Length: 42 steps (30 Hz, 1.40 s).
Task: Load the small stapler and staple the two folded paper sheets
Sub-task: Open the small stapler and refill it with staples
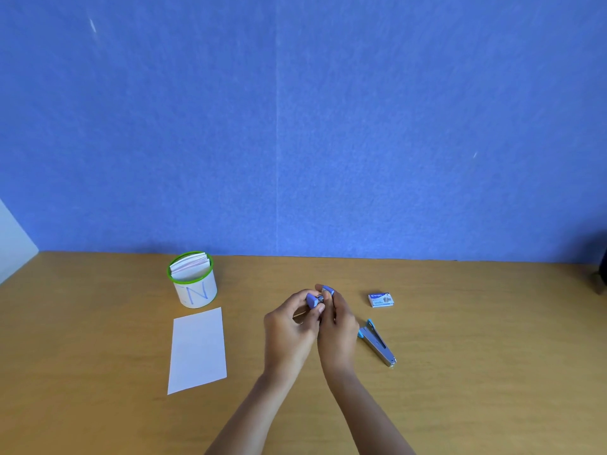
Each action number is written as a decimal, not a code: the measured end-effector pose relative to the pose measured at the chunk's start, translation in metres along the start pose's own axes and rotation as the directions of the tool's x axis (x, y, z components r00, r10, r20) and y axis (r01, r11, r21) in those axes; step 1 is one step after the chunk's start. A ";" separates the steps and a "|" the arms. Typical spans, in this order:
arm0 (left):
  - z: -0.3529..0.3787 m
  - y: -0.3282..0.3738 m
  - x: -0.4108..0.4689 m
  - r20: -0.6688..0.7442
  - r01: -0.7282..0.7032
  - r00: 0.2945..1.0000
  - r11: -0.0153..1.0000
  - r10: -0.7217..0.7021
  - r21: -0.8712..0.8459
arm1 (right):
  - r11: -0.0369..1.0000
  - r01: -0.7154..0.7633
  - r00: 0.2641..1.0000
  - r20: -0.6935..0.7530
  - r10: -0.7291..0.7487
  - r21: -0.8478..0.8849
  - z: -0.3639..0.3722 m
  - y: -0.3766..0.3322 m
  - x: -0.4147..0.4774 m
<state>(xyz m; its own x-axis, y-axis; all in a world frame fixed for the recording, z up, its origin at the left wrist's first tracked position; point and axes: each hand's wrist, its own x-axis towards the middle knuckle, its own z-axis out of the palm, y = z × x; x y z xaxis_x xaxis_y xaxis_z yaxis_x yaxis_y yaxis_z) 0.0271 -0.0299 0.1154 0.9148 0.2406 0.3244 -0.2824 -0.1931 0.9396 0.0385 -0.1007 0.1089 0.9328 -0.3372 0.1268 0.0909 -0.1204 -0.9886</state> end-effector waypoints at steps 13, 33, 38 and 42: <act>-0.010 0.008 0.008 -0.077 -0.276 0.950 0.928 0.304 0.251 | 0.979 -0.150 0.989 0.025 0.148 0.141 0.015 -0.020 0.006; -0.031 0.008 -0.023 0.513 0.493 0.769 0.865 -0.381 -0.096 | 0.777 -0.409 0.910 0.145 0.389 0.479 -0.040 -0.047 0.050; -0.026 0.022 -0.012 0.523 0.668 0.713 0.678 -0.467 -0.306 | 0.853 -0.413 0.904 0.258 0.341 0.320 -0.023 -0.049 0.029; -0.023 0.022 -0.003 0.486 0.733 0.680 0.500 -0.549 -0.461 | 0.996 -0.075 0.993 0.091 0.079 -0.045 -0.017 -0.044 0.020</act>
<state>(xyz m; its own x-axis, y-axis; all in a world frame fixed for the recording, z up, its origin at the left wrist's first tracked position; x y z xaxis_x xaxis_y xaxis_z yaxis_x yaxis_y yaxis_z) 0.0110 -0.0128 0.1377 0.9175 -0.1925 -0.3481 0.3963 0.5186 0.7576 0.0469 -0.1174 0.1561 0.9649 -0.2594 0.0406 0.0051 -0.1363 -0.9907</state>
